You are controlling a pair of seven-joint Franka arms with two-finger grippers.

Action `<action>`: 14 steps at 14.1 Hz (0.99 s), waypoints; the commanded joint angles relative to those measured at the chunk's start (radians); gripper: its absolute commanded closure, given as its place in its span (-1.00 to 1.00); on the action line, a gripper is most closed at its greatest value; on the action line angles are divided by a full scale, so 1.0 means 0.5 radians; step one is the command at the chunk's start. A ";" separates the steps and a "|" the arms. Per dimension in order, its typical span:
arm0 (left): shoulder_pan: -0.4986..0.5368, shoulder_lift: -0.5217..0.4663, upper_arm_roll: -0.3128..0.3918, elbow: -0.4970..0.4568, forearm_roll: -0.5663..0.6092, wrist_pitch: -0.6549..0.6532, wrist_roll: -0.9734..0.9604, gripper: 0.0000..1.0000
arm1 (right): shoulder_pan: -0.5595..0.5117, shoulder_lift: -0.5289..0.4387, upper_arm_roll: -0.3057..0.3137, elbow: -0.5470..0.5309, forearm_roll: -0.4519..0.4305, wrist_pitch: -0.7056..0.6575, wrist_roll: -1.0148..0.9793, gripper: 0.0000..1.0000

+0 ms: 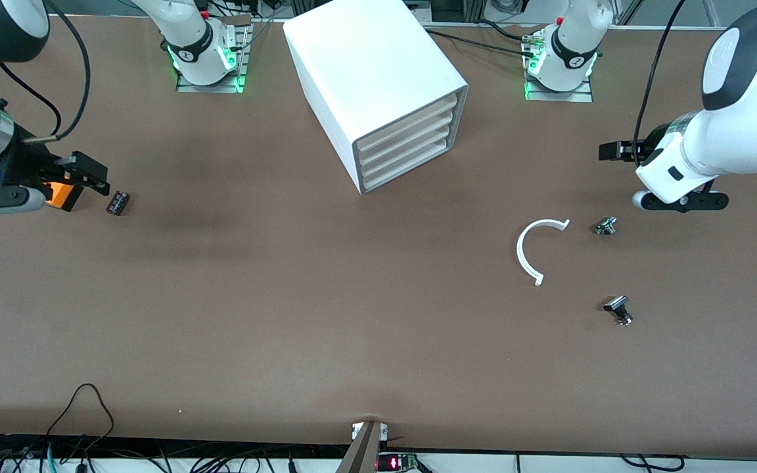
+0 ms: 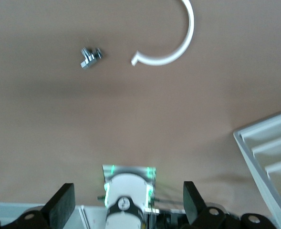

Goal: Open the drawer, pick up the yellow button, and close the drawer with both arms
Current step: 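Move the left gripper toward the white cabinet's drawer handle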

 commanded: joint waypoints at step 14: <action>-0.087 0.701 -0.208 -0.023 -1.331 0.002 0.450 -1.00 | -0.025 0.057 0.004 0.035 -0.039 -0.138 -1.239 -1.00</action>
